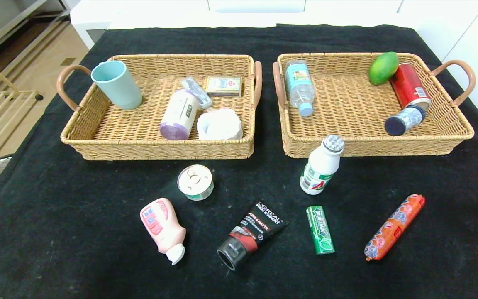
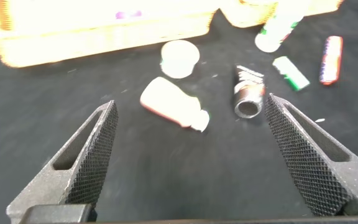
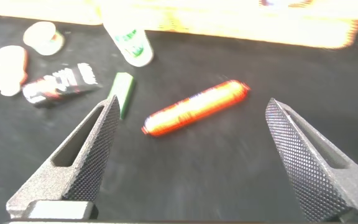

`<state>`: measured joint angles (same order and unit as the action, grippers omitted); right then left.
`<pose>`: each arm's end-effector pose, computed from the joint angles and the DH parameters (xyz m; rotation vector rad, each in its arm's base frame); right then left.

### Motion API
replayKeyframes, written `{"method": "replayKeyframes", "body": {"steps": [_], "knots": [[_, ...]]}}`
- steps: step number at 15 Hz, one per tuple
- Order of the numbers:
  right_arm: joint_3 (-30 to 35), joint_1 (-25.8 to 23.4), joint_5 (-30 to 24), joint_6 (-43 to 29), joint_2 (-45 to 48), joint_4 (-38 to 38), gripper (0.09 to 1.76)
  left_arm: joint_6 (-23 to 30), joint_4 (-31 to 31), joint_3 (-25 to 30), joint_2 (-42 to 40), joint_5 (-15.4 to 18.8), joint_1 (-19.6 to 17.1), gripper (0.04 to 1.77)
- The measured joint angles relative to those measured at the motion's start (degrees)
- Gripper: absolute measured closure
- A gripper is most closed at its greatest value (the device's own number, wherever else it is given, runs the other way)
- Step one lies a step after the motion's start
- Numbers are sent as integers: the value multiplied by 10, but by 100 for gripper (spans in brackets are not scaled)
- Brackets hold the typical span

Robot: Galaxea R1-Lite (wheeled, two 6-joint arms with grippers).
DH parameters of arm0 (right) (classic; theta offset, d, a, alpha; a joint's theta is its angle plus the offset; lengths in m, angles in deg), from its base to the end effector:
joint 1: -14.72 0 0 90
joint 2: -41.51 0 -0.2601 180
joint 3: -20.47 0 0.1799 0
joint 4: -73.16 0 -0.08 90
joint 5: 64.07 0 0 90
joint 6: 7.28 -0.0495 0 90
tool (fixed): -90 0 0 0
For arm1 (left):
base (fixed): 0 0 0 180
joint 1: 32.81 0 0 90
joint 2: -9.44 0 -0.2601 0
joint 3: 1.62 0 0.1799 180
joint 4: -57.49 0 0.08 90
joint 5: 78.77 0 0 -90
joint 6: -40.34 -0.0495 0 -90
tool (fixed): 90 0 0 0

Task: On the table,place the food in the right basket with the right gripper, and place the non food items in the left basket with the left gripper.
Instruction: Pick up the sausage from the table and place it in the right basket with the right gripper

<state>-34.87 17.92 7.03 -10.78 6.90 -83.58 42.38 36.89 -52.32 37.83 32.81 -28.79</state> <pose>0.0799 0.0205 0.2058 0.0664 0.0558 0.3842 0.0622 -0.0226 0.1957 -0.0304 -0.0218 -0.4472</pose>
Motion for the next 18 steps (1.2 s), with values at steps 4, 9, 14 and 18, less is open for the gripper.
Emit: {"method": "replayKeyframes", "body": {"steps": [4,9,14,18], "knots": [[-64,168,121,-6,-141,-46,14,-1,45,-75,156,9,106,9],[-93,263,192,-11,-268,-112,14,-2,55,-153,286,8,189,9],[-94,271,193,-10,-298,-111,14,1,66,-155,320,7,196,9],[-93,267,196,-10,-302,-108,14,-1,72,-133,313,7,194,9]]}}
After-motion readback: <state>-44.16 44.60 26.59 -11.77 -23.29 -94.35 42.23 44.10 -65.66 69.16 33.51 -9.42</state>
